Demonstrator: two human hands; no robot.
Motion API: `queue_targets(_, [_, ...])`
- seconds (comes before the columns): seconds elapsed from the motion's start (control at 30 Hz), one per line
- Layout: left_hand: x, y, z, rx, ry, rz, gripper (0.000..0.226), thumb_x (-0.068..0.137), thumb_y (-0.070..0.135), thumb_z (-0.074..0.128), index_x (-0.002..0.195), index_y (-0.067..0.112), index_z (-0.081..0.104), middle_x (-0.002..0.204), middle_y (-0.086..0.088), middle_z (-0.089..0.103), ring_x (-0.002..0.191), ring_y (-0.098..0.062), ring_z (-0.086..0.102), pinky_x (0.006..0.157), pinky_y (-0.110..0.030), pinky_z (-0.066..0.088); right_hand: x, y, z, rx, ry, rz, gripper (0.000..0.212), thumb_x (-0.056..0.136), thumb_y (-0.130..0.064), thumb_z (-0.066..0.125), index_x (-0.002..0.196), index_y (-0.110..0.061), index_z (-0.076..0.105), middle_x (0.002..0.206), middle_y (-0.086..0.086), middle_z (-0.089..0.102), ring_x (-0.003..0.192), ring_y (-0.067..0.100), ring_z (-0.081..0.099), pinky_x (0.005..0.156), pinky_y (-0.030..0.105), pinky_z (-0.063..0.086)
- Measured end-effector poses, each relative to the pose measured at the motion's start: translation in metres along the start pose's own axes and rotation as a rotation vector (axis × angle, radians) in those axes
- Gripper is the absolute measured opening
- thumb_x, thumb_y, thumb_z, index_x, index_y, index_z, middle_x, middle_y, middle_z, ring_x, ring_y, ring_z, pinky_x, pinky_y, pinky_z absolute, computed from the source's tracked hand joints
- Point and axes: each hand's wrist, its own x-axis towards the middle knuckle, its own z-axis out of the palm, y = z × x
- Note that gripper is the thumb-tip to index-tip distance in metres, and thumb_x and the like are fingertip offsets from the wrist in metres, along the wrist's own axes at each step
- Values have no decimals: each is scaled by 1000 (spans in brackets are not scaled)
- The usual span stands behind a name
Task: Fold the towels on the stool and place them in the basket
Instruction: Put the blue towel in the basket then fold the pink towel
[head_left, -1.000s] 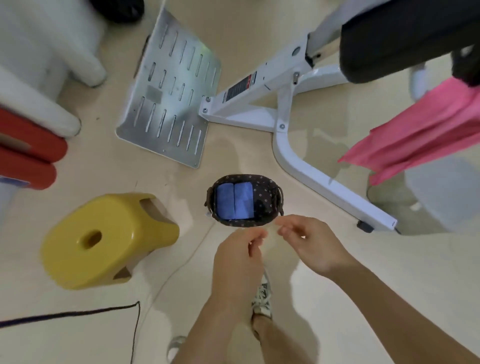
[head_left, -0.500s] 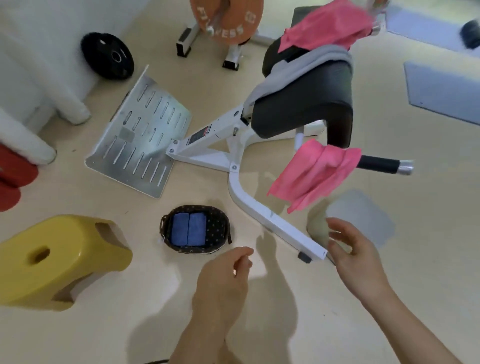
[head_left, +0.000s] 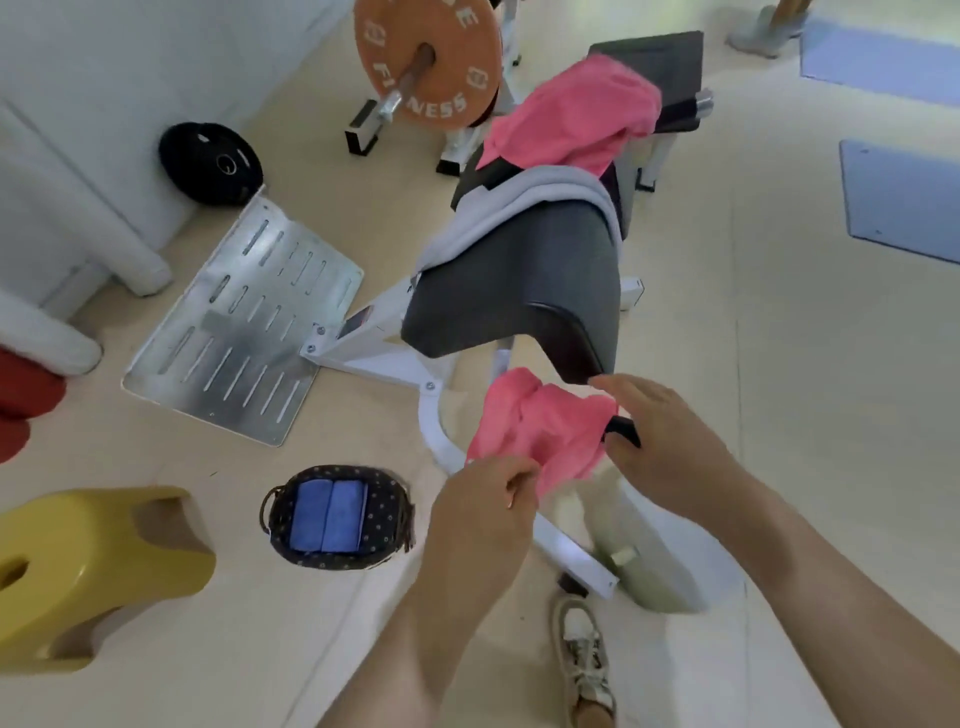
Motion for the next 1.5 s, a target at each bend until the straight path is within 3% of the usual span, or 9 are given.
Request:
queue_targets(0.1, [36, 16, 60, 97, -26, -31, 15, 89, 31, 59, 101, 23, 62, 96, 11, 63, 88, -9, 56, 73, -22, 41, 23, 41, 2, 39, -212, -30, 53, 83, -9, 53, 131, -32, 49, 131, -11, 54, 120, 15, 51, 95, 29, 43])
queue_targets(0.33, [65, 24, 100, 39, 58, -253, 10, 80, 28, 57, 72, 22, 51, 65, 7, 60, 61, -15, 54, 60, -34, 47, 47, 69, -3, 183, -178, -189, 17, 73, -19, 63, 86, -22, 74, 89, -8, 65, 88, 13, 55, 78, 10, 37])
queue_targets(0.57, [68, 47, 61, -748, -14, -515, 14, 83, 3, 63, 75, 10, 72, 83, -13, 63, 68, -20, 57, 62, -30, 49, 43, 65, -11, 280, -43, -226, 12, 80, -19, 50, 85, -21, 60, 81, -15, 58, 80, 8, 49, 73, 31, 41])
queue_targets(0.77, [32, 112, -23, -891, -91, -359, 15, 92, 3, 50, 87, 1, 64, 64, 3, 69, 57, -5, 63, 53, -15, 50, 27, 2, -66, 399, 106, -289, 10, 92, -21, 46, 91, -18, 56, 79, -10, 60, 72, 11, 53, 67, 31, 43])
queue_targets(0.9, [-24, 133, -92, -1040, -57, -198, 38, 75, 41, 71, 88, 5, 70, 75, -8, 69, 68, -15, 66, 61, -24, 54, 14, -55, -116, 528, -32, -155, 17, 87, -30, 66, 80, -15, 64, 69, -6, 62, 63, 5, 53, 60, 19, 44])
queue_targets(1.03, [-103, 126, -162, -890, -199, -212, 58, 67, 34, 83, 100, -10, 64, 81, -17, 68, 67, -21, 65, 62, -28, 55, -4, -125, -175, 737, -738, -118, 12, 83, -16, 67, 84, -4, 66, 66, -2, 63, 57, 8, 56, 49, 18, 46])
queue_targets(1.13, [-172, 118, -212, -729, -229, -272, 48, 55, 31, 91, 86, -1, 73, 73, -10, 72, 60, -13, 66, 57, -21, 54, -23, -189, -206, 399, -1057, -390, 10, 80, 1, 66, 87, -5, 62, 69, -1, 65, 60, 9, 59, 53, 17, 47])
queue_targets(1.33, [-307, 93, -303, -383, -44, -415, 7, 68, 15, 78, 68, 12, 71, 58, -4, 59, 50, -13, 48, 51, -17, 33, -78, -326, -206, 38, -742, -716, 31, 75, -1, 75, 65, -18, 51, 55, -11, 48, 53, 5, 41, 53, 23, 32])
queue_targets(1.5, [-412, 56, -362, -272, 157, -557, 32, 90, 17, 63, 58, 14, 61, 50, -4, 49, 44, -16, 40, 46, -20, 27, -99, -392, -157, -143, -709, -738, 30, 72, -5, 77, 62, -18, 51, 56, -10, 49, 57, 8, 43, 61, 30, 32])
